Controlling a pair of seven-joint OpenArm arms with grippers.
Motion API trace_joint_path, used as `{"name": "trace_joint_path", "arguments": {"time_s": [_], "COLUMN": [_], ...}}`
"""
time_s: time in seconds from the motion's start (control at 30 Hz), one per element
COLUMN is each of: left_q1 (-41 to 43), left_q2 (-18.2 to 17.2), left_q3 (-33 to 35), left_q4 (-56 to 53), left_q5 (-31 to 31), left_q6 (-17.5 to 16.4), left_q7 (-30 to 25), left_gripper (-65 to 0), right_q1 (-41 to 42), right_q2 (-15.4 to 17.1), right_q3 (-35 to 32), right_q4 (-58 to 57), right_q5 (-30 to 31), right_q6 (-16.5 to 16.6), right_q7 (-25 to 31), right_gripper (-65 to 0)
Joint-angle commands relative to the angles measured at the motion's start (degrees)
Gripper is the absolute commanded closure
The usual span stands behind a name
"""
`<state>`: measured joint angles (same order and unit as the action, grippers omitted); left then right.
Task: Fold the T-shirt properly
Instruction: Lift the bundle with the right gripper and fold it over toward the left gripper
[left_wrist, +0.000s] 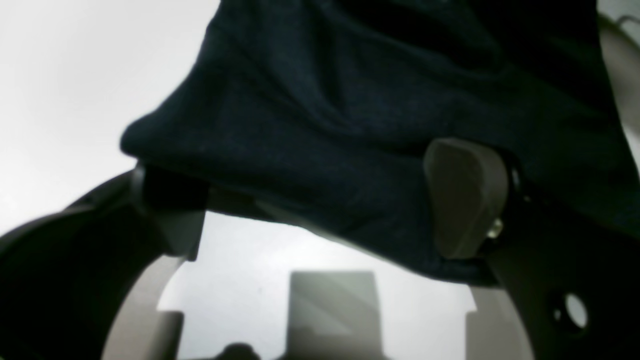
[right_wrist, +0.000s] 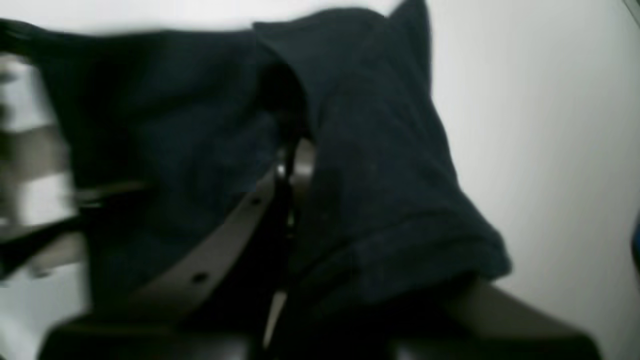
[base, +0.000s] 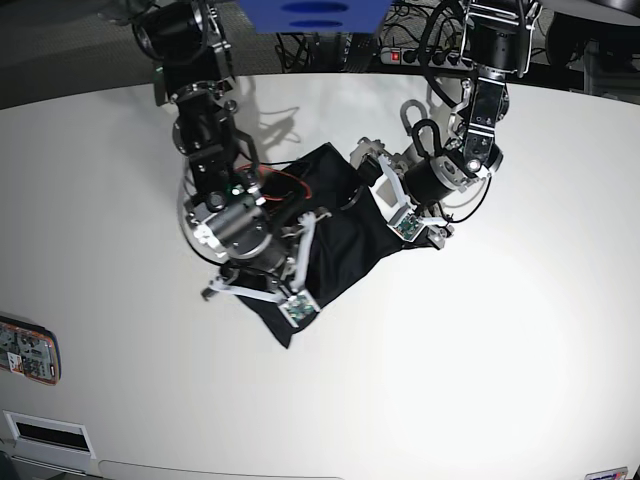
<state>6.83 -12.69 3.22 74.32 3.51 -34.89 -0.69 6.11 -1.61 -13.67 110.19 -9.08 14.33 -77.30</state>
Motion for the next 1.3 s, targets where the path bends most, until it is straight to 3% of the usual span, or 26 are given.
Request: {"name": "trace_joint_path", "arguments": {"time_s": [0.0, 0.2, 0.37, 0.53, 0.8, 1.27], "left_q1": [0.4, 0.4, 0.7, 0.9, 7.0, 13.3], "left_q2": [0.0, 0.0, 0.0, 0.0, -0.5, -0.5], "left_q3": [0.3, 0.3, 0.2, 0.2, -0.5, -14.5], "left_q4": [-0.5, -0.5, -0.5, 0.0, 13.4, 22.6], "left_q5": [3.7, 3.6, 3.5, 3.5, 3.5, 3.3], "left_q6": [-0.1, -0.1, -0.1, -0.1, -0.1, -0.1], "left_q7": [5.0, 5.1, 5.0, 4.9, 5.3, 5.0], "left_gripper": [-65.0, -65.0, -65.0, -65.0, -65.0, -65.0], "right_q1": [1.3, 0.9, 0.9, 0.9, 0.9, -4.0], "right_q2": [-0.4, -2.9, -3.1, -3.2, -3.0, -2.7], "right_q3": [-1.1, -12.7, -18.2, -18.2, -18.1, -18.5], "right_q4": [1.1, 0.8, 0.6, -0.8, -3.1, -6.0], "right_q5": [-0.9, -15.7, -21.5, -22.5, -22.6, -22.8], "right_q6": [0.0, 0.0, 0.0, 0.0, 0.0, 0.0], "right_q7": [1.1, 1.6, 3.3, 5.9, 10.3, 15.8], "right_gripper": [0.0, 0.0, 0.0, 0.0, 0.0, 0.0]}}
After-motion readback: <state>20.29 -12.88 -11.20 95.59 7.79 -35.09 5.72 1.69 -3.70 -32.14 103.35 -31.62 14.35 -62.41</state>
